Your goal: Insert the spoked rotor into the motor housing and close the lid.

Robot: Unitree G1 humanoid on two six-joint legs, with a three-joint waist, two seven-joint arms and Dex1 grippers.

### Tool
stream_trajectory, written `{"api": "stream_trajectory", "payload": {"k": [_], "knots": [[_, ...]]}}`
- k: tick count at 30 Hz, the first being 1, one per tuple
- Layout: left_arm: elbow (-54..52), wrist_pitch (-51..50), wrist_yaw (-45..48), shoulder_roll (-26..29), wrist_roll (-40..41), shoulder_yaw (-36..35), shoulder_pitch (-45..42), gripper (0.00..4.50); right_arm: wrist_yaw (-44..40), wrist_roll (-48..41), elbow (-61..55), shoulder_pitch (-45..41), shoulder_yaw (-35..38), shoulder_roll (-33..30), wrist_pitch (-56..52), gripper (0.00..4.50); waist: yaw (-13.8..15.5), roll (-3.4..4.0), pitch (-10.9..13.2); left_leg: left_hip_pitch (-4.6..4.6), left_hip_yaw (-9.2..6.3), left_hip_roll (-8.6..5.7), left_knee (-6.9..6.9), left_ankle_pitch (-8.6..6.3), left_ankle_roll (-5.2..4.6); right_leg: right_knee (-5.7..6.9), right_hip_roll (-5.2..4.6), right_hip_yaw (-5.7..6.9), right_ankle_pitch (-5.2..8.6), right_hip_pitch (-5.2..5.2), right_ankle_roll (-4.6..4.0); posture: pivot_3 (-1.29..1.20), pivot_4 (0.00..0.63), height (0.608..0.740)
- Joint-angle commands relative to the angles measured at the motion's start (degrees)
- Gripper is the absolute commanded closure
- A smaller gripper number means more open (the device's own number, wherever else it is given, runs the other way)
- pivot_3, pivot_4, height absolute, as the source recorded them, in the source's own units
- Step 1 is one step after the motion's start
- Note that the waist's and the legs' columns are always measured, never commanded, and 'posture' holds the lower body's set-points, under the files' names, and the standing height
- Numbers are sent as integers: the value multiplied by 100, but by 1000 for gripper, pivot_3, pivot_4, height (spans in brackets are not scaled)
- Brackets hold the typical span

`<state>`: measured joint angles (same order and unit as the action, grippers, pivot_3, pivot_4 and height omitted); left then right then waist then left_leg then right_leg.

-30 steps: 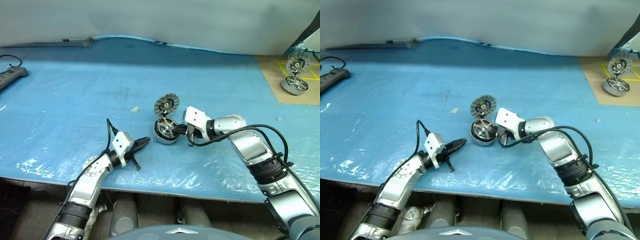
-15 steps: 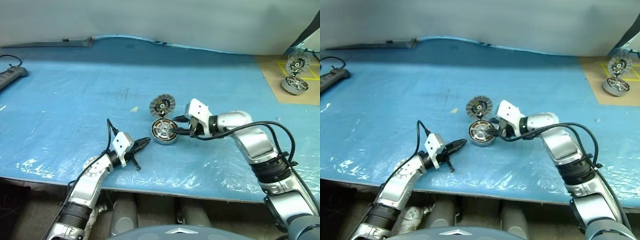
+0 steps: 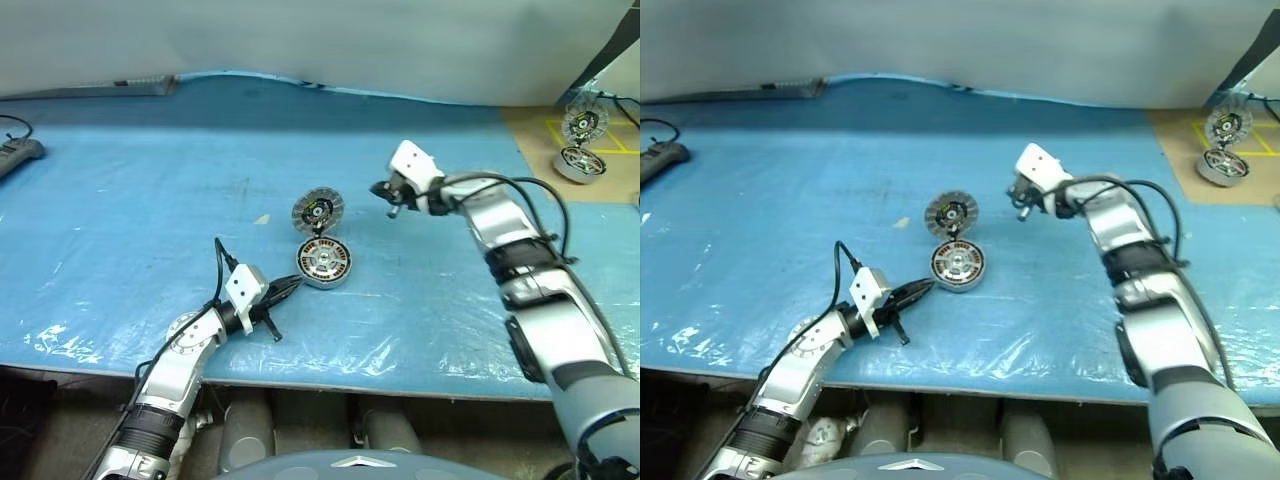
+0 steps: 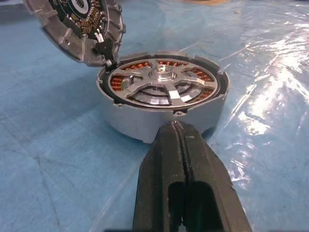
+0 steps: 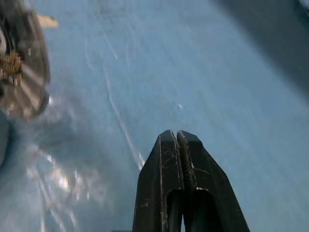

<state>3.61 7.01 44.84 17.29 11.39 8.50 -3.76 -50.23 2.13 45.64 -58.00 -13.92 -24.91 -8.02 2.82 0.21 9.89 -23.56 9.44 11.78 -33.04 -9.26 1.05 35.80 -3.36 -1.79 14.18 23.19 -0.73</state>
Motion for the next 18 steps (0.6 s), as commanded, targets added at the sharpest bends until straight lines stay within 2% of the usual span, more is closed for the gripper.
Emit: {"api": "stream_trajectory", "payload": {"k": [1, 4, 9, 13, 18], "knots": [[-185, 85, 16, 30, 47, -18, 41, 4500, -59, -105, 1365, -662, 309, 437, 807, 4461, -1, 1, 0, -6, 0, 0, 0, 0, -1, 0, -1, 1, 0, 4, -1, 0, 150, 740], [-279, 65, -20, 54, 44, -30, 108, 4500, -266, -310, 2207, -1155, 662, 860, 888, 4461, 38, 2, 1, -28, 0, 2, -3, 12, -24, 3, -6, 9, -1, 16, -2, 0, 150, 740], [-382, 40, -78, 71, 41, -33, 203, 4500, -1024, -532, 2643, -1467, 1073, 1133, 650, 4461, 119, 2, 1, -37, -1, 7, -6, 4, -38, 7, -5, 18, 0, 23, -5, 0, 150, 740], [-443, 21, -135, 67, 40, -37, 271, 4500, -1910, -671, 2719, -1539, 1294, 1141, 158, 4461, 123, 2, 1, -37, -1, 11, -12, 1, -42, 16, -8, 23, 2, 21, -8, 0, 150, 740], [-456, 16, -188, 73, 39, -27, 324, 4500, -3124, -596, 2551, -1321, 1224, 1022, -327, 4461, 119, 2, 1, -35, -1, 12, -17, 1, -43, 24, -8, 24, 3, 21, -10, 0, 150, 740]]}}
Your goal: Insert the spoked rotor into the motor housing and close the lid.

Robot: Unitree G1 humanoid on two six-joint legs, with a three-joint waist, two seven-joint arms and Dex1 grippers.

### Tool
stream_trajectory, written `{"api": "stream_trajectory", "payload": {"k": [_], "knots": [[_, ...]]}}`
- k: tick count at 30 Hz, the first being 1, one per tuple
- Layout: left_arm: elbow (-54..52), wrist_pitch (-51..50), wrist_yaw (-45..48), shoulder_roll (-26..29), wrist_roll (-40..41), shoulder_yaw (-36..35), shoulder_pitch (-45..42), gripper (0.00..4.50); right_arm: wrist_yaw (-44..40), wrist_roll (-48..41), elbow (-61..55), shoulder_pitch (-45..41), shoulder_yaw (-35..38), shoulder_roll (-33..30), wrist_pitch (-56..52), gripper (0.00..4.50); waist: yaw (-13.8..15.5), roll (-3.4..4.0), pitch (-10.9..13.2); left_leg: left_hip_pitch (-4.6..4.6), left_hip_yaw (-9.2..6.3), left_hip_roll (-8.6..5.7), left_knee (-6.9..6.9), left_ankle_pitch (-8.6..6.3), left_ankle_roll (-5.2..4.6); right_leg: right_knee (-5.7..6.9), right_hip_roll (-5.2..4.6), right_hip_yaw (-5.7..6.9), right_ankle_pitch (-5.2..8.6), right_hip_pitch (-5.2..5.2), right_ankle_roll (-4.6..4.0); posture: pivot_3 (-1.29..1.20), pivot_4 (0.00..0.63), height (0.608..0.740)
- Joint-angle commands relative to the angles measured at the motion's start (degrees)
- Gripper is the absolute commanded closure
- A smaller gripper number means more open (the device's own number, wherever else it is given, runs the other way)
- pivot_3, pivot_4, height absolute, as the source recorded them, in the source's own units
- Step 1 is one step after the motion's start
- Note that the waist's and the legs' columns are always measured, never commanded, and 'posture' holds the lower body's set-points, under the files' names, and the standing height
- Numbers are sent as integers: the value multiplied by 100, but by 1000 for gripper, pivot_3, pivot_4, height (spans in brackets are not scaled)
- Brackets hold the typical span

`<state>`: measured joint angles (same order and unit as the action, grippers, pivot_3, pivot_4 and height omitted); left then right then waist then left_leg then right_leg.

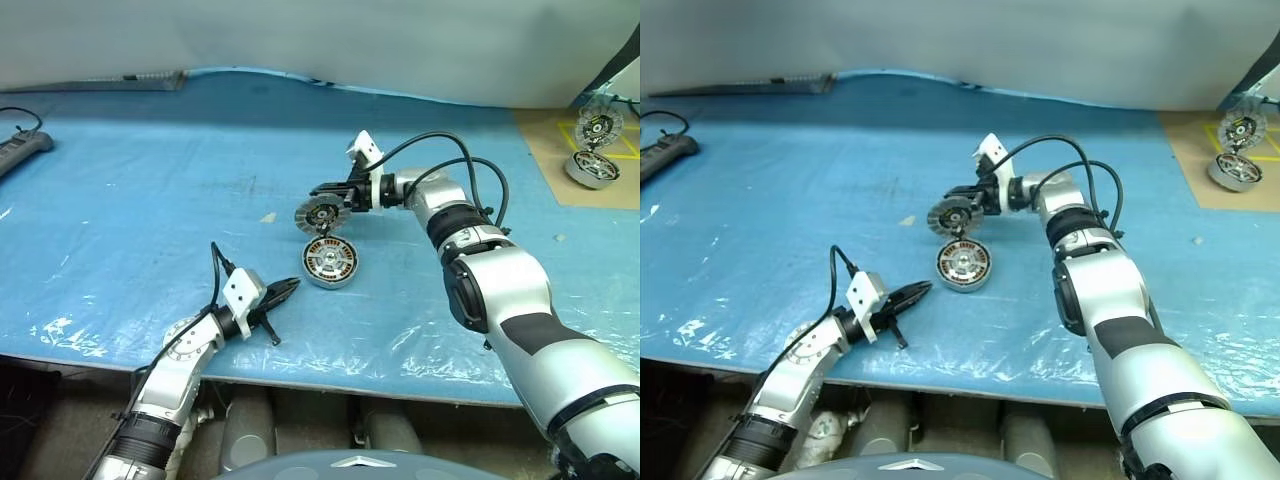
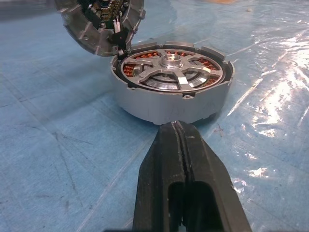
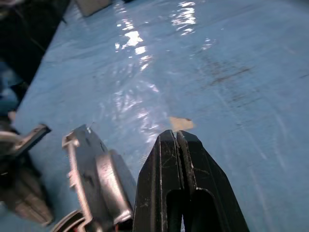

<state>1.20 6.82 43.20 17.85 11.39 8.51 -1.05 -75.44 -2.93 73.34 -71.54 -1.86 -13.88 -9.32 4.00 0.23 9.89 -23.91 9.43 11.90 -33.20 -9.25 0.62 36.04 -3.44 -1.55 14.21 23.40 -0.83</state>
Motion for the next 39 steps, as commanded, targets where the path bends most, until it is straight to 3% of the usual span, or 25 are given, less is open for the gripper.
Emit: {"api": "stream_trajectory", "payload": {"k": [1, 6, 12, 22, 27, 32, 35, 39], "knots": [[-213, 36, -25, 18, 38, -28, 57, 4500, -703, -48, -260, 80, -17, -94, -219, 4461, 2, 0, 0, 0, 0, 1, 0, 0, 0, 1, 0, 1, 1, 0, -2, 0, 150, 740], [-140, 33, 3, 7, 46, -15, 10, 4500, -977, 102, -572, 534, -203, -148, -289, 4461, 7, 0, 0, 2, 0, 1, -1, 1, -1, 9, -2, 2, 5, 1, -8, 0, 150, 740], [-126, 38, 34, 32, 54, -26, -5, 4500, -482, -95, -1316, 1288, -64, -54, -395, 4461, 7, 0, 0, 12, 1, -1, -7, 1, -1, 35, -5, 0, 13, 2, -21, 0, 150, 740], [-77, -17, 102, 69, 87, -25, -95, 4500, 605, -525, -3567, 2948, -37, 151, -904, 4461, 3, -1, -1, 73, 33, 0, 3, -12, 20, 57, -5, -19, 18, -23, -24, 0, 150, 740], [-42, 0, 150, 93, 91, -37, -103, 4500, 959, -882, -5353, 3223, 92, -107, -1429, 4461, 7, -2, -1, 67, 37, -1, 14, -9, 25, 42, -5, -27, 20, -19, -20, 0, 150, 740], [-49, 37, 141, 77, 83, -36, -41, 4500, 1739, -560, -6876, 3476, -185, -400, -1969, 4461, 7, -2, -1, 58, 41, -3, 24, -1, 40, 26, -4, -28, 21, -11, -15, 0, 150, 740], [-71, 47, 108, 55, 77, -35, -6, 4500, 2249, -318, -7610, 3804, -528, -523, -2483, 3917, 7, -3, -1, 63, 41, -5, 41, 0, 44, 15, 0, -31, 23, -13, -10, 0, 150, 740], [-155, 14, 43, 24, 71, -30, 22, 4500, 2617, -354, -8459, 4275, -930, -510, -2975, 2592, 7, -3, -1, 65, 41, -5, 71, 1, 47, -30, 1, -28, 21, -25, -5, 0, 150, 740]]}}
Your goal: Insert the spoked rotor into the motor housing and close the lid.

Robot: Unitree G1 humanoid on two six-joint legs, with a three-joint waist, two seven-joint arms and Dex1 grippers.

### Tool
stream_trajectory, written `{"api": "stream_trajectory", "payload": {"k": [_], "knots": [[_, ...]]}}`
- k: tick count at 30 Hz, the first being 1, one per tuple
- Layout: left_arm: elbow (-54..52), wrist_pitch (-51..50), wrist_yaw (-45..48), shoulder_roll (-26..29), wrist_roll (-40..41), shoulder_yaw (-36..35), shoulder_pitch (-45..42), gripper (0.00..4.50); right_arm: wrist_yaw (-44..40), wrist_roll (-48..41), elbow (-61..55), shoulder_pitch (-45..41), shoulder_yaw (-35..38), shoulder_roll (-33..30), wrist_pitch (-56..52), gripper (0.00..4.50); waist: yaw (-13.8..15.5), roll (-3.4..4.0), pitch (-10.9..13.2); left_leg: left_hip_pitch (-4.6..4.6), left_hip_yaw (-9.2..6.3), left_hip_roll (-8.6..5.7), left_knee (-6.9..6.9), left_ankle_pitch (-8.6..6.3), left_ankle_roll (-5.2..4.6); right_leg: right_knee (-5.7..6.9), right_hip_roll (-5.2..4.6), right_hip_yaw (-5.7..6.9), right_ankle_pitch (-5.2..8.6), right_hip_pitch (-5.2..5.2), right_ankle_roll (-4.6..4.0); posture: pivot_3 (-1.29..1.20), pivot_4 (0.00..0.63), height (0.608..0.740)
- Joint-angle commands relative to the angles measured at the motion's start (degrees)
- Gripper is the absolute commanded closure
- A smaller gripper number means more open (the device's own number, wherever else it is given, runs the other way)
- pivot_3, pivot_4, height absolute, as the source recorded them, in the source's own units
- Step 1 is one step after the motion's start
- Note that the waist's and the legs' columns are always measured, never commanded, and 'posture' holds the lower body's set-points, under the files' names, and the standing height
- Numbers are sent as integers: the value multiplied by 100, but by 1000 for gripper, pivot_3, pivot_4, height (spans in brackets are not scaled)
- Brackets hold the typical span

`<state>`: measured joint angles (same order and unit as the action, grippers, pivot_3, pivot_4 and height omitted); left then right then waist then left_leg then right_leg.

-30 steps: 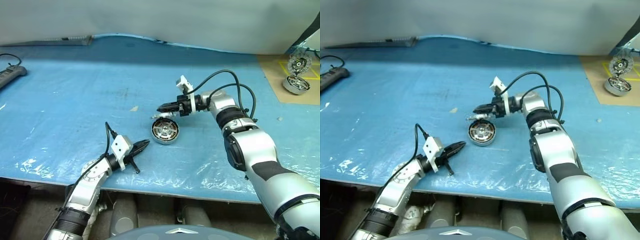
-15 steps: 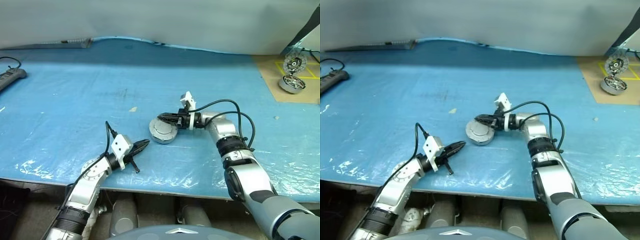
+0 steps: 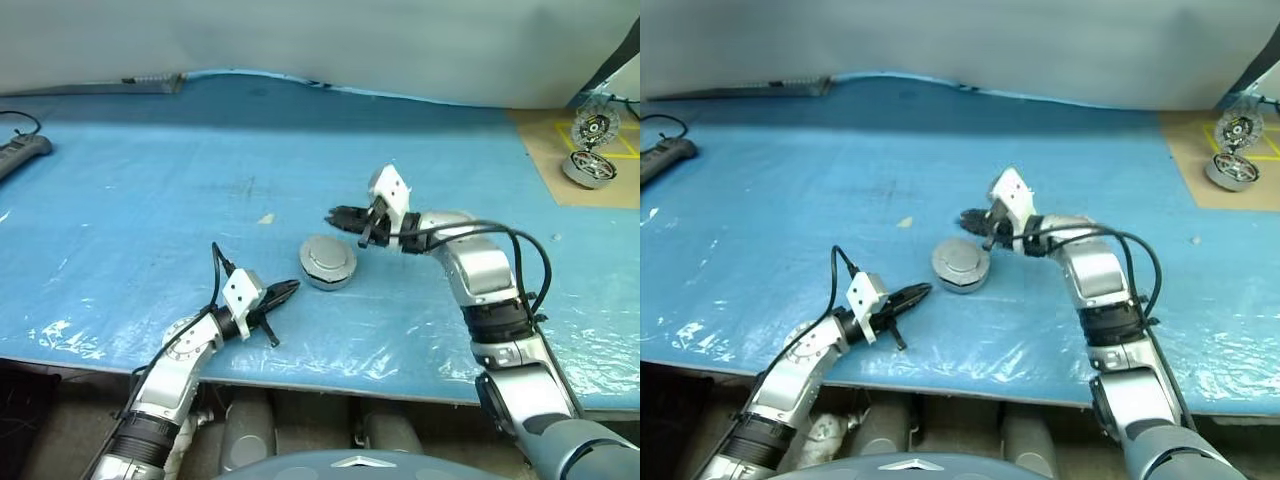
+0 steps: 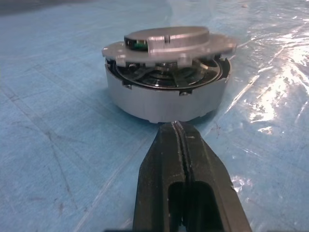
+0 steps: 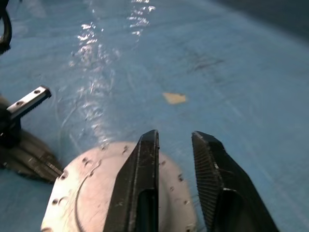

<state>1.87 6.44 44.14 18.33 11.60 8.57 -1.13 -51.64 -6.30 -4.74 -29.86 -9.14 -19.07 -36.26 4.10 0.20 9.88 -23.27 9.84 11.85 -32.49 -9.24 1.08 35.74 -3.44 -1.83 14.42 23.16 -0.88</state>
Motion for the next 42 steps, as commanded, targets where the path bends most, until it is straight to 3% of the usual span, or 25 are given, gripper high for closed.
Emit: {"api": "stream_trajectory", "payload": {"k": [1, 7, 8, 15, 27, 30, 33, 42], "knots": [[-239, 40, -60, -23, 53, -36, 31, 4500, 304, -42, -756, 158, -267, 18, -365, 2274, -3, 0, 0, -1, 1, -1, 5, 0, 1, -6, -2, -1, -1, 1, 3, 0, 150, 740], [-246, -11, -51, 39, 79, -59, -30, 4500, 328, -272, -972, 204, -404, -106, -600, 135, -7, 0, 0, 2, 2, -3, 11, -3, 7, -7, -3, -2, -10, 1, 26, 0, 150, 740], [-238, -14, -47, 47, 81, -64, -43, 4500, 321, -300, -969, 194, -403, -133, -606, 25, -6, 0, 0, 3, 2, -3, 11, -3, 7, -7, -3, -2, -10, 1, 26, 0, 150, 740], [-225, -19, -38, 65, 89, -59, -66, 4500, 68, -476, -641, 237, -397, -419, -290, 25, -6, 0, 0, 2, 2, -4, 9, -3, 8, -8, -5, -4, -14, -1, 32, 0, 150, 740], [-192, -14, -15, 114, 107, -83, -103, 4500, -9, -252, 349, 122, -666, -349, 751, 25, -9, 0, 0, 4, 2, -4, 1, -3, 7, -2, -4, -2, -14, -5, 31, 0, 150, 740], [-232, -26, -38, 129, 108, -93, -59, 4500, -25, -174, 413, 196, -746, -379, 995, 623, -8, 0, 0, 5, 2, -4, -1, -3, 7, -2, -4, -2, -14, -6, 31, 0, 150, 740], [-264, -24, -54, 140, 109, -94, -3, 4500, -45, -186, 382, 245, -753, -422, 1059, 1547, -9, 0, 0, 5, 2, -4, -4, -3, 7, -1, -4, -2, -14, -8, 31, 0, 150, 740], [-311, -57, -79, 121, 104, -65, 47, 4500, -156, -233, 141, 215, -718, -650, 925, 1545, 6, -1, 0, 5, 1, -4, -8, -3, 6, -3, -7, -2, -10, -14, 25, 0, 150, 740]]}}
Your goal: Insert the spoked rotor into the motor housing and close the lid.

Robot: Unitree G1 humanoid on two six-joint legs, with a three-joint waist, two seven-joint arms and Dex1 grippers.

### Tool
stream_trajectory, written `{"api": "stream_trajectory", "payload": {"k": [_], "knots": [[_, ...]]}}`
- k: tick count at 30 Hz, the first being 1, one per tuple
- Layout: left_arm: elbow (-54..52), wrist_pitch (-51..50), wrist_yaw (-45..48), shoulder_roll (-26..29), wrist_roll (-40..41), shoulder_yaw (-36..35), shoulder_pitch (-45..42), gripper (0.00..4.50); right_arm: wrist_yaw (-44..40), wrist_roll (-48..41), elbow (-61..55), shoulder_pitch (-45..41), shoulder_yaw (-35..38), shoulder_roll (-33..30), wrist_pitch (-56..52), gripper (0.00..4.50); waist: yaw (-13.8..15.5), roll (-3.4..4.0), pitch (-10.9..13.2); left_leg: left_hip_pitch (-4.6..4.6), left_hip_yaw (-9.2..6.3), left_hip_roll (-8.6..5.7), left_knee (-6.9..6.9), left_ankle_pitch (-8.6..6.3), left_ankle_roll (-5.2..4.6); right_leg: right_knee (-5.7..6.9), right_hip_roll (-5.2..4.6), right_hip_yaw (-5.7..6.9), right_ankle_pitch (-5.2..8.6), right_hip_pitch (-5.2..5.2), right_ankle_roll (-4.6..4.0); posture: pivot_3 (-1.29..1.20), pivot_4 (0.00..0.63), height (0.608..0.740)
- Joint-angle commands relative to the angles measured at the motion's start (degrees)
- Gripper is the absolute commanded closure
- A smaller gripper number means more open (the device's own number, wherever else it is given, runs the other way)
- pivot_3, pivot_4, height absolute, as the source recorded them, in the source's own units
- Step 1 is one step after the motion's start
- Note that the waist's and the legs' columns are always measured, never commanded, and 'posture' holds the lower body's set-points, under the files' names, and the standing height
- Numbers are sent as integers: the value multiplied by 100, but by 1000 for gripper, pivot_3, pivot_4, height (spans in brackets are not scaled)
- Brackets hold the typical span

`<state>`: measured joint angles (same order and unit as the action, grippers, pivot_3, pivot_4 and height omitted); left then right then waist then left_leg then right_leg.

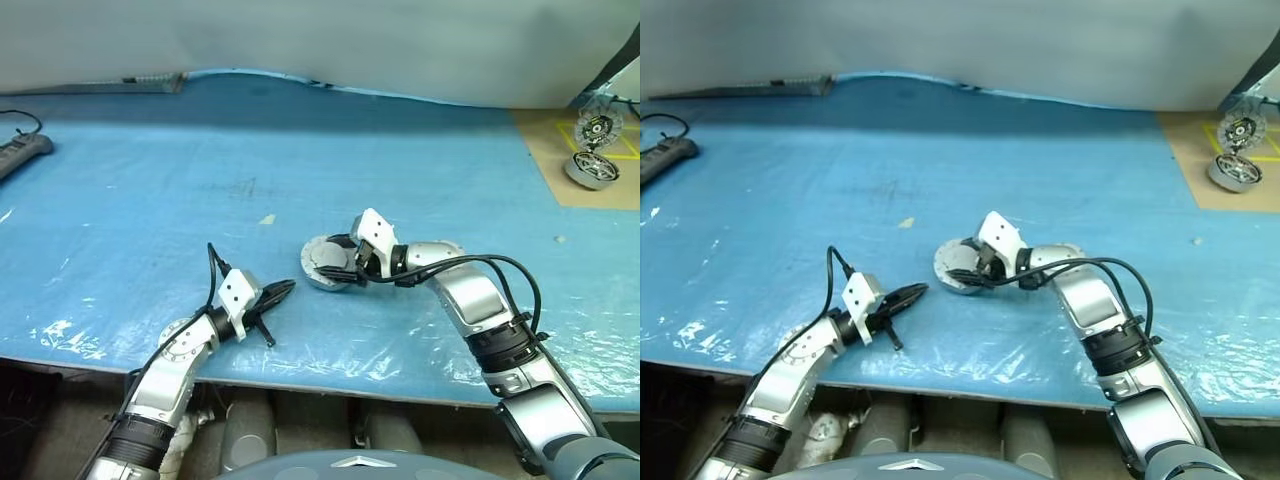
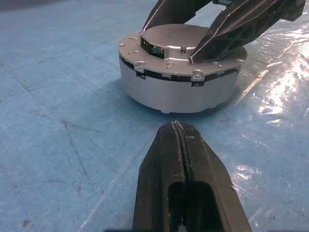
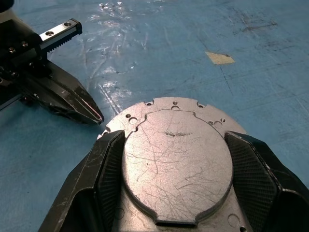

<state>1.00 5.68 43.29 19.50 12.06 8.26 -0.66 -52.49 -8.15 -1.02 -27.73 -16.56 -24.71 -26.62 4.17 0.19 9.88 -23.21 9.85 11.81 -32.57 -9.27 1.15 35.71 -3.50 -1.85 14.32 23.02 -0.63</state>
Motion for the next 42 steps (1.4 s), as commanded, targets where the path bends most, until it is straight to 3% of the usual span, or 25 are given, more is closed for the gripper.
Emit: {"api": "stream_trajectory", "payload": {"k": [1, 16, 42], "knots": [[-203, 26, 12, 0, 57, -32, -6, 4500, -87, -55, -235, -10, 27, -109, -56, 1545, -3, 0, 0, 0, 0, 0, 0, 0, 0, 0, 0, 0, 0, 0, 0, 0, 150, 740], [-88, 123, 32, 2, 45, -51, 22, 4500, 360, 55, -209, 43, -26, 119, -362, 1545, -15, -1, 0, 4, 0, 1, -8, 0, 0, 7, 2, 0, 5, -2, -10, 0, 150, 740], [-157, 52, 16, -17, 55, -27, 18, 4500, 658, 671, 268, -66, -424, -99, -126, 1545, -16, -5, -7, 35, 0, 1, -12, -1, -2, 6, -3, -2, 4, -36, -8, 0, 150, 740]]}}
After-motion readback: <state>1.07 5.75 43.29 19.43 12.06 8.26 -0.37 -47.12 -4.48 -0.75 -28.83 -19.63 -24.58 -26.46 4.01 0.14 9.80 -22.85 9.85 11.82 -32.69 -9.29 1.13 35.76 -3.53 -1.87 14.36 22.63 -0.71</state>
